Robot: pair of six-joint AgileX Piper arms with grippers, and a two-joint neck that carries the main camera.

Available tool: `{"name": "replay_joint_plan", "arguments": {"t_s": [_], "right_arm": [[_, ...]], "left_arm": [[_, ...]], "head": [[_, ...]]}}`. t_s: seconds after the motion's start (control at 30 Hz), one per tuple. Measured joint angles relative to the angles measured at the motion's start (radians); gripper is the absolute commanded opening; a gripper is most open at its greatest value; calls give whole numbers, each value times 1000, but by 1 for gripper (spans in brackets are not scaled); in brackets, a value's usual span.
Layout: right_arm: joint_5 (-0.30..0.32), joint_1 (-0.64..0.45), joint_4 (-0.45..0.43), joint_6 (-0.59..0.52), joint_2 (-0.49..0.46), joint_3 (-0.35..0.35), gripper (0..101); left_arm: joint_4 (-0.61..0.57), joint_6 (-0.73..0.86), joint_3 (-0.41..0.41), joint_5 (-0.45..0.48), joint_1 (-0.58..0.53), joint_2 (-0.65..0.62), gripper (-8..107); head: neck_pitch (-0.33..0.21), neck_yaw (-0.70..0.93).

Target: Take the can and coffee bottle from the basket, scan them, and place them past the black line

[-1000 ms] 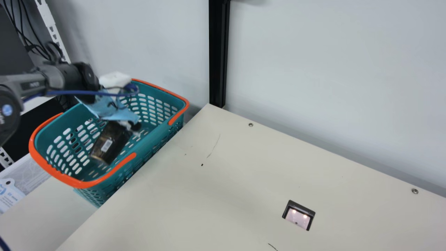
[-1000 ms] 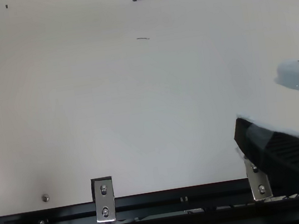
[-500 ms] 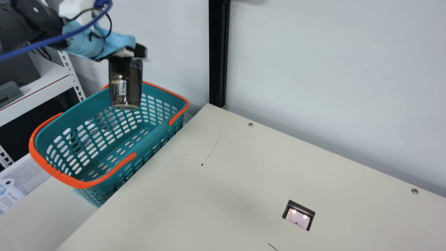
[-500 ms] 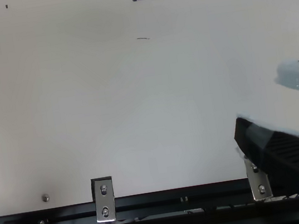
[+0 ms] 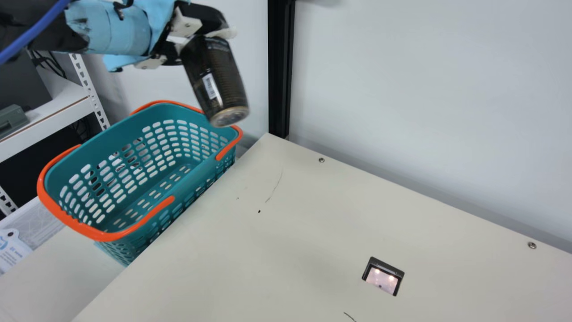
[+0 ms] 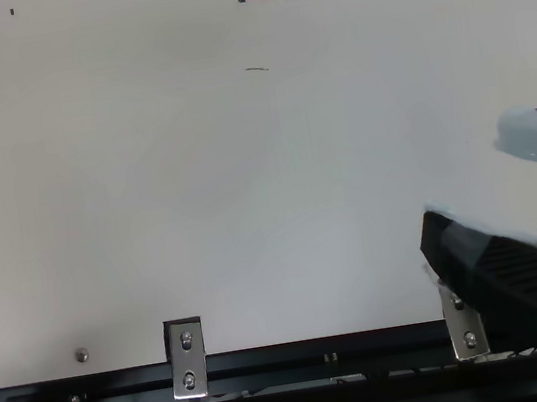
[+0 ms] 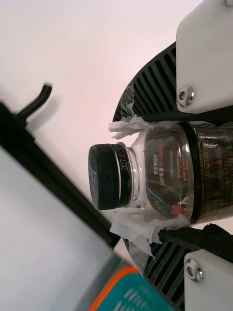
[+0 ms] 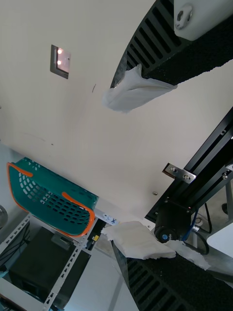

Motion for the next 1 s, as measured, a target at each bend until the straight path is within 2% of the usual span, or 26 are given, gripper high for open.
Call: {"name": "replay_joint_plan", "arguments": {"t_s": [0.17,0.37,0.7,1.0], "right_arm": [[0,0,0,0,0,0,101],[0,0,0,0,0,0,101],[0,0,0,0,0,0,101],[0,0,0,0,0,0,101]], "left_arm": [[-20,-56,58,-51,-92,-82,10],[53,-138,93,-129,-234,-108,10],[165,-330,76,-204,-493,-71,10],[208,-435,55,-227,-649,-56,10]], "head": [[0,-5],[0,0],[0,-5],[0,-205]]}}
